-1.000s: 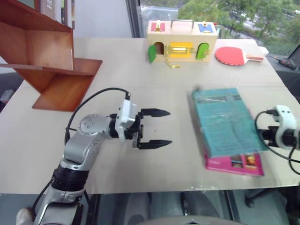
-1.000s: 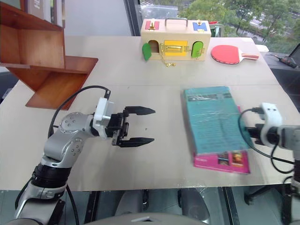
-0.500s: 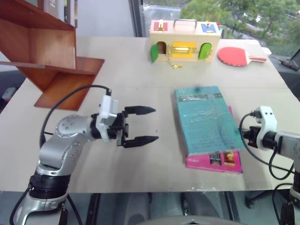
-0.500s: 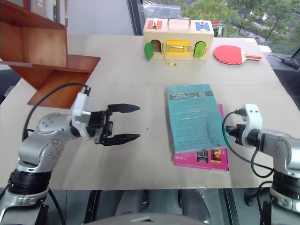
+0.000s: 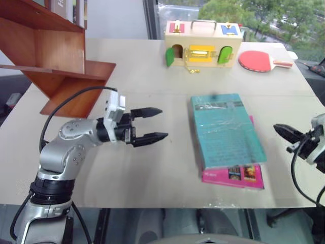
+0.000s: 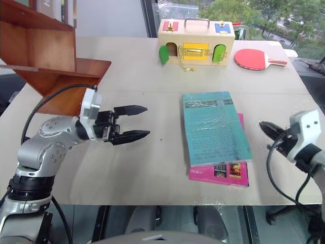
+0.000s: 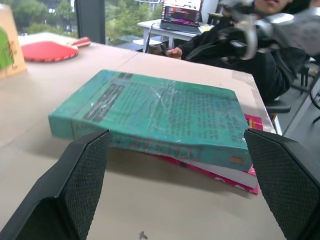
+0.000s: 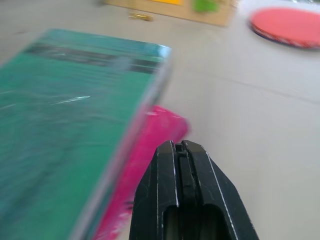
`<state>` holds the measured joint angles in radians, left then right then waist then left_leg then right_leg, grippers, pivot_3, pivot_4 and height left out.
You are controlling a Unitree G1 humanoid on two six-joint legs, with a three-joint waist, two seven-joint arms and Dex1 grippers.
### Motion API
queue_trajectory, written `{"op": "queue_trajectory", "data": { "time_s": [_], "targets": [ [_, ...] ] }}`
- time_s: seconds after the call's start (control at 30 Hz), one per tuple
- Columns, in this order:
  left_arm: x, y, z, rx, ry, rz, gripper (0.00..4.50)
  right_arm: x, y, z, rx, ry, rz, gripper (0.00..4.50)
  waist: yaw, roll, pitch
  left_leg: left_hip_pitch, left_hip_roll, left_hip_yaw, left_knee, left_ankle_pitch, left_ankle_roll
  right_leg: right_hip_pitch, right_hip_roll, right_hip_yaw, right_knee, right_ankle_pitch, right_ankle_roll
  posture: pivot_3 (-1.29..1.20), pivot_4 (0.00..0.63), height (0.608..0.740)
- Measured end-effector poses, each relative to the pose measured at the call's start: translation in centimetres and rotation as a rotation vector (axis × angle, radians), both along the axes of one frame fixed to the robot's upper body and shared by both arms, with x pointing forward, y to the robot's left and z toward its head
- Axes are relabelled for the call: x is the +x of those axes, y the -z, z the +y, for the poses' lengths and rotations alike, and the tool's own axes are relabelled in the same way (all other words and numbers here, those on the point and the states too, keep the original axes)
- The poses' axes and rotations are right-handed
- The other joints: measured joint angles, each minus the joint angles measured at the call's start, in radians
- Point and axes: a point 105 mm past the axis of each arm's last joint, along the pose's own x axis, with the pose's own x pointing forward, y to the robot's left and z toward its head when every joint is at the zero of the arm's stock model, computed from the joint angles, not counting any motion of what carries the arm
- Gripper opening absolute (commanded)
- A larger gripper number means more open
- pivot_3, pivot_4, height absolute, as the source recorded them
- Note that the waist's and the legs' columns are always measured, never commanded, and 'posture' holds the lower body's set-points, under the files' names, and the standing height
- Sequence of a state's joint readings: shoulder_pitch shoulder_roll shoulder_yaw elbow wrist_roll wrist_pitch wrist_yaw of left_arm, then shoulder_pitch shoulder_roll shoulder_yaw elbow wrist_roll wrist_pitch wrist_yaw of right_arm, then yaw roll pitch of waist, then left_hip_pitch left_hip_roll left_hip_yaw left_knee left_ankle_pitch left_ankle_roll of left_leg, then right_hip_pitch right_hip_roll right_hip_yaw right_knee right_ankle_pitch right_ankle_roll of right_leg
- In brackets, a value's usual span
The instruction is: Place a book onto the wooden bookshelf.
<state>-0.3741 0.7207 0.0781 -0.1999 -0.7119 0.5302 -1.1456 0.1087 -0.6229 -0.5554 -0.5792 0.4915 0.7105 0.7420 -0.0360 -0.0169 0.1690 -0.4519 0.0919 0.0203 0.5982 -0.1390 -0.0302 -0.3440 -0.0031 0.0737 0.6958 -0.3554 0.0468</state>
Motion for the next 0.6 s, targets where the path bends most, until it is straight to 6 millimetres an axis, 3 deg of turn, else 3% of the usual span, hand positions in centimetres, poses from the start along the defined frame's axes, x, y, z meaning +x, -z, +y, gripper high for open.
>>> {"op": "queue_trajectory", "data": {
  "time_s": [0.1,0.2,0.3,0.47,0.6],
  "targets": [
    [0.5,0.0,0.0,-0.020,-0.013,0.014,4.50,0.4,0.1,0.9,-0.022,-0.017,-0.016,0.08,-0.003,-0.001,0.000,0.002,0.000,0.000,0.001,0.000,0.000,0.002,0.000,0.000,0.001,0.000,0.000,0.00,0.150,0.740],
    [0.6,0.5,-0.3,-0.039,-0.011,0.034,4.50,1.7,1.7,2.3,-0.048,-0.031,0.014,0.08,-0.003,0.000,0.000,0.002,0.000,0.000,0.002,0.000,0.000,0.001,0.000,0.000,0.001,0.000,0.000,0.00,0.150,0.740],
    [0.8,0.8,-0.2,-0.035,-0.023,0.035,4.50,4.0,1.5,3.0,-0.046,0.005,-0.007,0.08,-0.004,0.000,0.000,0.001,0.000,0.000,0.001,0.000,0.000,0.001,0.000,0.001,0.001,0.000,0.000,0.00,0.150,0.740],
    [0.7,0.9,-0.3,-0.033,-0.035,0.026,4.50,5.4,0.6,3.0,-0.064,0.028,-0.007,0.08,0.009,0.000,0.001,-0.001,0.000,0.000,0.000,0.000,0.000,0.000,0.000,0.000,-0.001,0.000,0.000,0.00,0.150,0.740],
    [-0.1,1.7,-0.2,-0.027,-0.057,0.035,4.50,6.1,1.9,1.5,-0.141,0.072,0.054,0.08,0.020,0.000,0.001,-0.001,0.000,0.001,0.000,0.000,0.000,0.000,-0.001,0.001,-0.001,0.000,0.000,0.00,0.150,0.740]
  ]
}}
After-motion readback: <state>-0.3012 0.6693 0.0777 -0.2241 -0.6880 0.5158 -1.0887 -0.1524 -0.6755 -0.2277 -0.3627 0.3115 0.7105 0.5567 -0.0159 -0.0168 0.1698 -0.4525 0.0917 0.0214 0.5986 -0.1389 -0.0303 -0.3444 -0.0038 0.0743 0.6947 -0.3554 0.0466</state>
